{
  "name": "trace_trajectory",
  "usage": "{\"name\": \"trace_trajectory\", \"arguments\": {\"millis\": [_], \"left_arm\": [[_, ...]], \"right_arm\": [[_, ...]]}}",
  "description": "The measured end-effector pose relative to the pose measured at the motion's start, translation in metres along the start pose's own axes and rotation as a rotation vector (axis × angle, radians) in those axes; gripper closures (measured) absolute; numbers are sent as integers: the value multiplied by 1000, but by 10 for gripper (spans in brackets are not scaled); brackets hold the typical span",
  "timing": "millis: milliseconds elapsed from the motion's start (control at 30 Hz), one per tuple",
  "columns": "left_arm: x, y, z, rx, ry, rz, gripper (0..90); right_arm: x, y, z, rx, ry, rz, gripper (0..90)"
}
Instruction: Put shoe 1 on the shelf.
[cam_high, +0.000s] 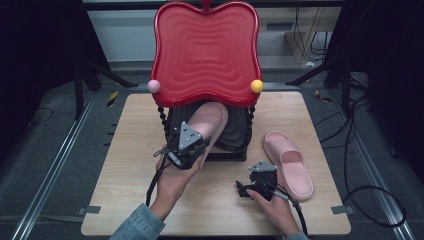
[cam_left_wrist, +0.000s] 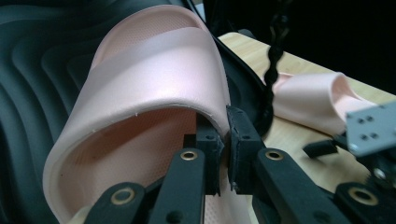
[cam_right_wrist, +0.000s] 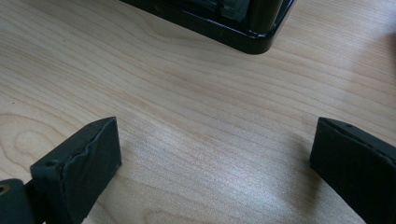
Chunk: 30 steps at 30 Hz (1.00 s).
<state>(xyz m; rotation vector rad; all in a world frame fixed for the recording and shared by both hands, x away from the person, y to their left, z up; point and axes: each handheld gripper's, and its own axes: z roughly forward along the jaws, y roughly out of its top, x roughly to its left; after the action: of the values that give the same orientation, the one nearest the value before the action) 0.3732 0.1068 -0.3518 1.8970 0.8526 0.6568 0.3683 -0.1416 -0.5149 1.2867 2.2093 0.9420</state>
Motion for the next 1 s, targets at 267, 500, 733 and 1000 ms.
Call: {"name": "trace_trajectory", "arguments": {"millis": [267,500,733,1000], "left_arm": [[10,0,18,-17,86,-34,843],[19,-2,30,-16,152,-29,843],[29,-2,36,-22,190,-66,843],[32,-1,40,-31,219,-77,843]], "right_arm": [[0,0,0,-2,3,-2,22],[0,0,0,-2,7,-3,22],[0,0,0,-2,8,-3,22],[-1,0,0,-2,8,-3,22]]}}
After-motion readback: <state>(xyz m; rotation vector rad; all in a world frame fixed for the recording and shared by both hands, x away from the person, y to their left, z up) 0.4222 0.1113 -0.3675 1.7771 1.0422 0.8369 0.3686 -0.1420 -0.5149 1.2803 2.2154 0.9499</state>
